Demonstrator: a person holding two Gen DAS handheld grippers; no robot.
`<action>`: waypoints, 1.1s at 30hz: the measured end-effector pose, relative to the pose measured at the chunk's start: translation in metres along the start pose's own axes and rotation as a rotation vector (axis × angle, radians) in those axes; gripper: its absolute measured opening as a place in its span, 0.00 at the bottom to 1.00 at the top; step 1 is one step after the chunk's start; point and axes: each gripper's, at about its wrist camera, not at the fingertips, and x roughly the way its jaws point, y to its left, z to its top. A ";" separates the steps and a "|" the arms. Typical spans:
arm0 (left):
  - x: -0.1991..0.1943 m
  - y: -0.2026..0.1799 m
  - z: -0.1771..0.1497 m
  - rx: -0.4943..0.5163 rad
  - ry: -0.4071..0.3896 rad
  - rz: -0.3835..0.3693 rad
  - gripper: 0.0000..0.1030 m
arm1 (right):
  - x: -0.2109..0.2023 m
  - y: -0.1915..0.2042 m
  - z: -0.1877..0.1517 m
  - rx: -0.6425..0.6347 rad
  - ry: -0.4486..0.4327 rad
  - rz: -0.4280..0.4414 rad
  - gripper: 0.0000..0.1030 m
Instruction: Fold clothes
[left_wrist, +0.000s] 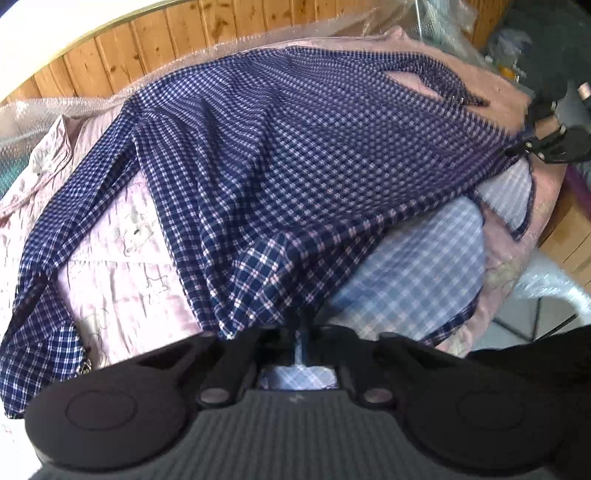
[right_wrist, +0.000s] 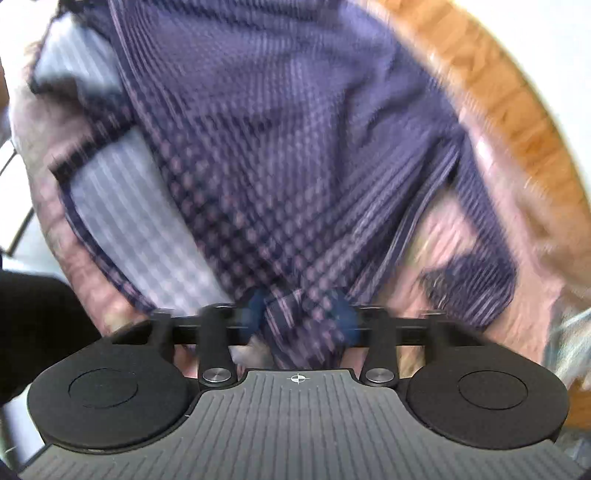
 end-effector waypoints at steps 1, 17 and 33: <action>-0.017 0.006 0.000 -0.035 -0.033 -0.043 0.00 | -0.008 -0.012 -0.003 0.050 -0.005 0.034 0.00; 0.019 -0.013 -0.005 0.143 0.037 0.006 0.36 | -0.021 -0.006 -0.010 -0.030 -0.023 0.081 0.52; 0.007 0.034 0.034 -0.047 -0.006 -0.057 0.22 | 0.021 -0.117 -0.029 0.763 -0.005 0.342 0.01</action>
